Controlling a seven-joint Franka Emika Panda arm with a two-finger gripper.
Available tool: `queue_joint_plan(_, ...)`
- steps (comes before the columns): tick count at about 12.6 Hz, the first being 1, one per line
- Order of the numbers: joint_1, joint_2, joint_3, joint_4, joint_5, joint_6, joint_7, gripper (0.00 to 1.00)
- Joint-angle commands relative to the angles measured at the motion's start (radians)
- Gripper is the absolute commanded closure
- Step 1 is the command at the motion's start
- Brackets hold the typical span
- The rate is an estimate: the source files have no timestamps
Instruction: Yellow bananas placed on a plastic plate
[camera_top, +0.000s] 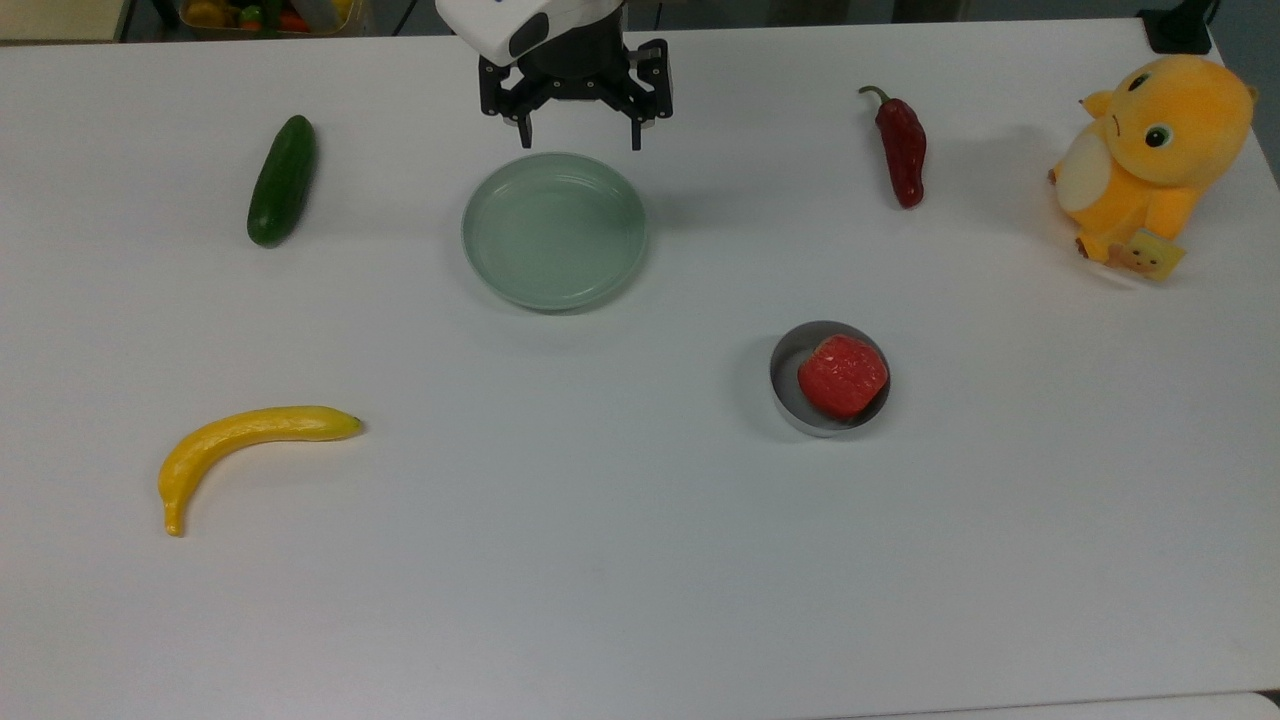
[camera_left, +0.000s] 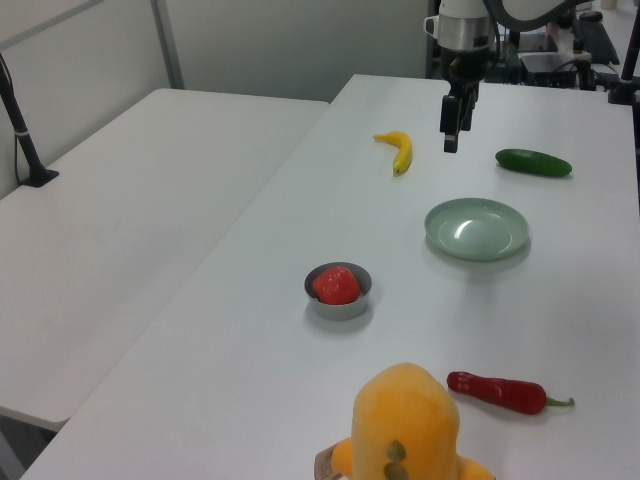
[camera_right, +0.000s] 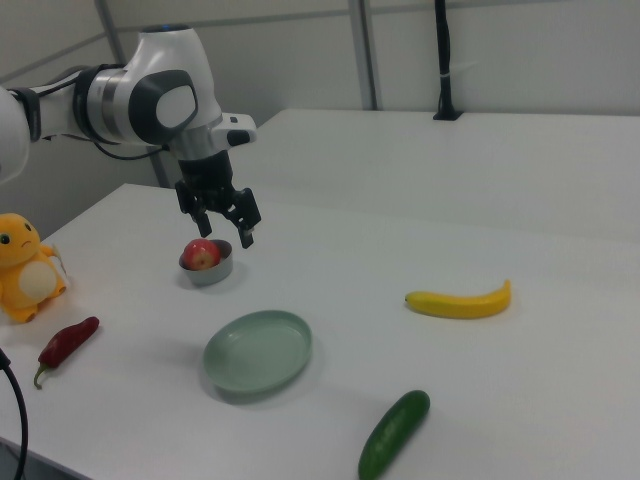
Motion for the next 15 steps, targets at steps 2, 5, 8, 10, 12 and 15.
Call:
queue_joint_plan(2, 0.000, -0.024, 0.001, -0.015, -0.013, -0.009, -0.009, 0.00)
queue_joint_plan(5, 0.001, -0.023, 0.001, -0.015, -0.013, -0.011, -0.007, 0.00)
queue_joint_plan(8, -0.005, -0.021, 0.000, -0.013, -0.013, -0.008, -0.009, 0.00)
queue_joint_plan(10, -0.003, -0.023, 0.000, -0.015, -0.013, -0.011, -0.007, 0.00)
queue_joint_plan(12, -0.011, -0.024, 0.000, -0.015, -0.013, -0.012, -0.007, 0.00)
queue_joint_plan(15, -0.017, -0.024, 0.000, -0.013, -0.013, -0.014, -0.007, 0.00)
